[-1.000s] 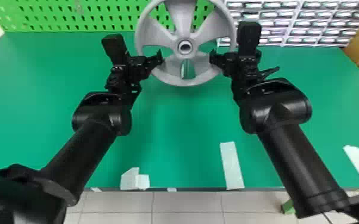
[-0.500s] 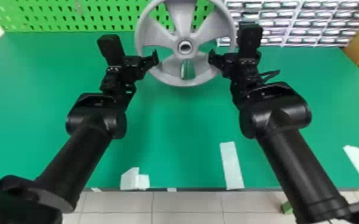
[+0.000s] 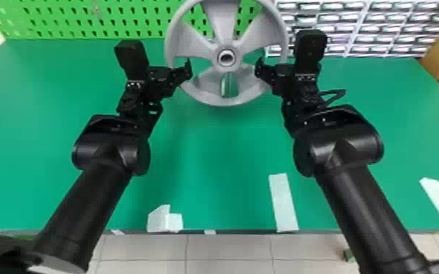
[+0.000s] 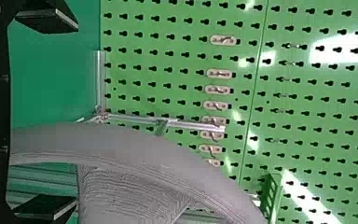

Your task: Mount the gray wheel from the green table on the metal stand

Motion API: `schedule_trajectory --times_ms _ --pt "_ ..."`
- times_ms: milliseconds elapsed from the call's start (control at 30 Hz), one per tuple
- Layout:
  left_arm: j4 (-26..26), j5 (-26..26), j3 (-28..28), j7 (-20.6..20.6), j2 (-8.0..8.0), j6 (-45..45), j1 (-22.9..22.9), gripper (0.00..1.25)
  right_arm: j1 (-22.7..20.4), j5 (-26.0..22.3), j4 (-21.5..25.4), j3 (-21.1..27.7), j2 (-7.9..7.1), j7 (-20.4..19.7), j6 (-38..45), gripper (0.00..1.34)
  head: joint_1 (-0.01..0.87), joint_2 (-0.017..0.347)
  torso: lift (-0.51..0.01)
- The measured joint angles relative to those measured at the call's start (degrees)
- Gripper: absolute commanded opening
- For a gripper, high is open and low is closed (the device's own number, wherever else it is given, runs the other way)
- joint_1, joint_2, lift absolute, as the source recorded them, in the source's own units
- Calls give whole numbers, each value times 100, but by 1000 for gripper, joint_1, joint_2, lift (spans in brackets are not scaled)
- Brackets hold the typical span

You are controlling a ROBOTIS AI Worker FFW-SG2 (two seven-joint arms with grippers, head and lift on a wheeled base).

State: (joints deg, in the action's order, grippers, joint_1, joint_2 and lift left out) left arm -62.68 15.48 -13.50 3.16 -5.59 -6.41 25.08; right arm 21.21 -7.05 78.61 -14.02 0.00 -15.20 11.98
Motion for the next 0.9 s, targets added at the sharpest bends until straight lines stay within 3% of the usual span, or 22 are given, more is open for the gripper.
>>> schedule_trajectory --times_ms 500,900 --pt "-837 -67 224 0 -72 210 -579 1250 -368 -28 461 115 0 0 -97 1339 868 52 -93" --pt "-1797 -93 626 0 -112 382 -1368 1250 -913 -57 885 132 -27 68 -466 1339 868 52 -93"
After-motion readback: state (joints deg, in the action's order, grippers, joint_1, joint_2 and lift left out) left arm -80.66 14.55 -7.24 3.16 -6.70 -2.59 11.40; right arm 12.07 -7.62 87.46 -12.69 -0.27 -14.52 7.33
